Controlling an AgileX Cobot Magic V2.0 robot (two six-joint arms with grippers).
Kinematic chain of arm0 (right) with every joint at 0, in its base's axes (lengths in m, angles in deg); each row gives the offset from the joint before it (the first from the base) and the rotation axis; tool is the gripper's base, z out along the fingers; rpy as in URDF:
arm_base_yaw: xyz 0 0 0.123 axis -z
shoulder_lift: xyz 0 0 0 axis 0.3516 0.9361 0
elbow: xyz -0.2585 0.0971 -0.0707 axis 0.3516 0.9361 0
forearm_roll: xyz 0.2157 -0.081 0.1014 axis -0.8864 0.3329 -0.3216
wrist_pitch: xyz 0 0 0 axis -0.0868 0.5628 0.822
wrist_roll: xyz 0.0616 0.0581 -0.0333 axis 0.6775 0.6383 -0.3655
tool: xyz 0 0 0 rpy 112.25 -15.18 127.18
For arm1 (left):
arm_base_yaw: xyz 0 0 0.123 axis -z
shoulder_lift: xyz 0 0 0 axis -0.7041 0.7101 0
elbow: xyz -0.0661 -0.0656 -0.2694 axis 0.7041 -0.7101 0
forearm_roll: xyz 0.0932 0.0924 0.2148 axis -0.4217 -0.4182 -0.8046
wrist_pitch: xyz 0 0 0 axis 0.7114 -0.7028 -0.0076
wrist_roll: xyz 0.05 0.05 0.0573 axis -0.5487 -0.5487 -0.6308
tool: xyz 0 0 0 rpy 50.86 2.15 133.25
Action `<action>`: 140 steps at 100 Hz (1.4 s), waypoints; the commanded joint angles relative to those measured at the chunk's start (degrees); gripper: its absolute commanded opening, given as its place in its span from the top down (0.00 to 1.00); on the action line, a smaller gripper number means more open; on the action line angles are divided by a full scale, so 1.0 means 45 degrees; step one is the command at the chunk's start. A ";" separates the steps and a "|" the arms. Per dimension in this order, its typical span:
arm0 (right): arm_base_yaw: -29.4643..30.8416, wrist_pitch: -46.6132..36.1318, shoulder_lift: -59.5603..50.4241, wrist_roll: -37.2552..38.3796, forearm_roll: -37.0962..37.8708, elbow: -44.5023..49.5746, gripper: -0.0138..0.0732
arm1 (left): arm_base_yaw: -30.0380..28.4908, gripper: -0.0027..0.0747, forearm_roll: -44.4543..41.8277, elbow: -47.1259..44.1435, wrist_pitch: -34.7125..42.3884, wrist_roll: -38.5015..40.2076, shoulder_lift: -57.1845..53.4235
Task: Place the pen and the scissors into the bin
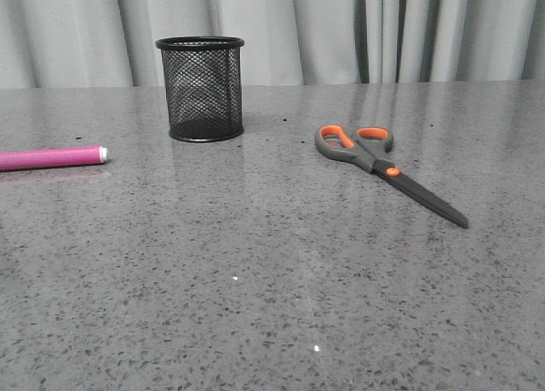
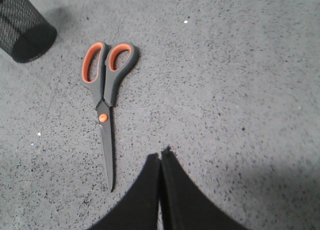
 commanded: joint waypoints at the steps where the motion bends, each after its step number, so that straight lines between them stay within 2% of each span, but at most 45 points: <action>1: 0.0070 -0.0266 0.0621 -0.0526 -0.0121 -0.1025 0.80 | -0.0026 0.97 0.0775 0.0812 0.0374 -0.0693 0.0717; 10: 0.0016 -0.0266 0.0806 -0.0549 -0.0139 -0.1338 0.60 | -0.0026 0.87 0.1687 0.1007 0.0191 -0.1357 0.1255; 16: 0.0016 -0.0266 0.0950 -0.0549 -0.0139 -0.1428 0.43 | -0.0026 0.76 0.2349 0.1112 0.0081 -0.1806 0.1647; 20: 0.0016 -0.0324 0.0950 -0.0549 -0.0139 -0.1449 0.35 | -0.0026 0.65 0.2943 0.1174 0.0086 -0.2171 0.1894; 28: 0.0016 -0.0326 0.0995 -0.0657 -0.0139 -0.1449 0.31 | -0.0026 0.48 0.3710 0.1333 0.0024 -0.3003 0.2287; 35: 0.0016 -0.0326 0.0995 -0.0979 -0.0139 -0.1449 0.31 | -0.0026 0.42 0.4522 0.1514 -0.0113 -0.4140 0.2540; 45: 0.0016 -0.0303 0.0995 -0.1274 -0.0139 -0.1449 0.31 | -0.0026 0.44 0.5274 0.1858 -0.0529 -0.5808 0.2949; 57: -0.0004 -0.0248 0.0995 -0.1590 -0.0139 -0.1449 0.31 | -0.0026 0.49 0.5319 0.2543 -0.1319 -0.7246 0.3782; 74: -0.0004 -0.0248 0.0995 -0.1762 -0.0139 -0.1449 0.31 | -0.0026 0.49 0.5294 0.4055 -0.2892 -0.9471 0.5651; 95: -0.0004 -0.0248 0.0995 -0.1762 -0.0139 -0.1449 0.31 | -0.0026 0.49 0.4840 0.6087 -0.5354 -1.3498 0.8242; 104: -0.0004 -0.0248 0.0995 -0.1762 -0.0139 -0.1449 0.31 | -0.0026 0.49 0.4460 0.6701 -0.5926 -1.4418 0.9185; 131: -0.0004 -0.0248 0.0995 -0.1762 -0.0139 -0.1449 0.31 | 0.0003 0.49 0.4273 0.7796 -0.6380 -1.7411 1.1556; 140: -0.0004 -0.0248 0.0995 -0.1762 -0.0139 -0.1449 0.31 | 0.0088 0.49 0.4302 0.8037 -0.6300 -1.7648 1.2043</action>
